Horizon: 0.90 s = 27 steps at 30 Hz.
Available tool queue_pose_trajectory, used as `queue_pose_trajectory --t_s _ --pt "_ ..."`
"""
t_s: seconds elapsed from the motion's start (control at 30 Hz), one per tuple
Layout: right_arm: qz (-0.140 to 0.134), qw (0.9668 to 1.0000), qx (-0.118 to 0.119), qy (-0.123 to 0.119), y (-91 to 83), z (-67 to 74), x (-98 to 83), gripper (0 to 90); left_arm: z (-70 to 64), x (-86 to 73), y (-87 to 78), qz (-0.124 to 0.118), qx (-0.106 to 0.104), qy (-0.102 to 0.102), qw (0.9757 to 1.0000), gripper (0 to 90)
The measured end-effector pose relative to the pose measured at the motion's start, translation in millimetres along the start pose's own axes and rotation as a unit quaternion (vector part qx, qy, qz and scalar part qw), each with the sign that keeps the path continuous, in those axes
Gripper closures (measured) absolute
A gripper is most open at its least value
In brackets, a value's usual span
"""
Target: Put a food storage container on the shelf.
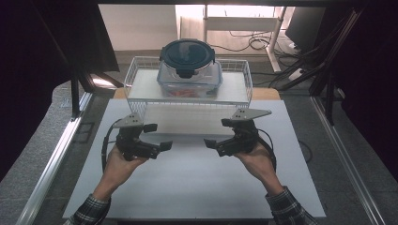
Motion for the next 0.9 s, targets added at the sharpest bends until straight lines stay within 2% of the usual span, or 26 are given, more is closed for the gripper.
queue_pose_trajectory --t_s 0.13,0.27,0.37,0.53,0.63,0.8,0.9 --pt "0.005 1.0000 -0.003 0.002 -2.0 2.4 -14.8 2.5 -5.5 -17.2 0.5 -0.002 0.002 -0.006 1.0000 8.3" --pt "0.011 0.9998 -0.013 0.010 -0.7 0.6 -30.7 2.5 -9.6 -33.7 4.8 0.008 0.015 0.003 0.9999 8.3" --pt "0.008 0.9996 -0.017 0.022 1.9 -1.9 -45.1 2.5 -9.5 -47.4 9.3 0.013 0.013 0.000 0.9998 8.3" --pt "0.018 0.9992 -0.021 0.030 8.2 -3.8 -69.7 2.2 -7.0 -70.1 16.4 0.020 0.014 -0.010 0.9997 8.3" --pt "0.024 0.9991 -0.020 0.028 11.2 -1.2 -81.1 2.2 -8.9 -81.6 19.2 0.021 0.026 -0.006 0.9994 8.4" --pt "0.031 0.9990 -0.022 0.023 12.9 4.2 -97.3 1.8 -14.8 -98.3 21.8 0.037 0.033 0.002 0.9988 8.3" --pt "0.037 0.9988 -0.025 0.018 13.2 7.2 -107.5 1.5 -17.6 -107.2 20.7 0.041 0.033 -0.002 0.9986 8.0"
Point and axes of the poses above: each handheld gripper's, and its own axes: y roughly forward along the jaws, x roughly out of its top, z roughly to its left, the point moved 2 cm from there along y, roughly forward along the jaws, and after that the axes turned 5 degrees about -x, right-handed, at the moved point
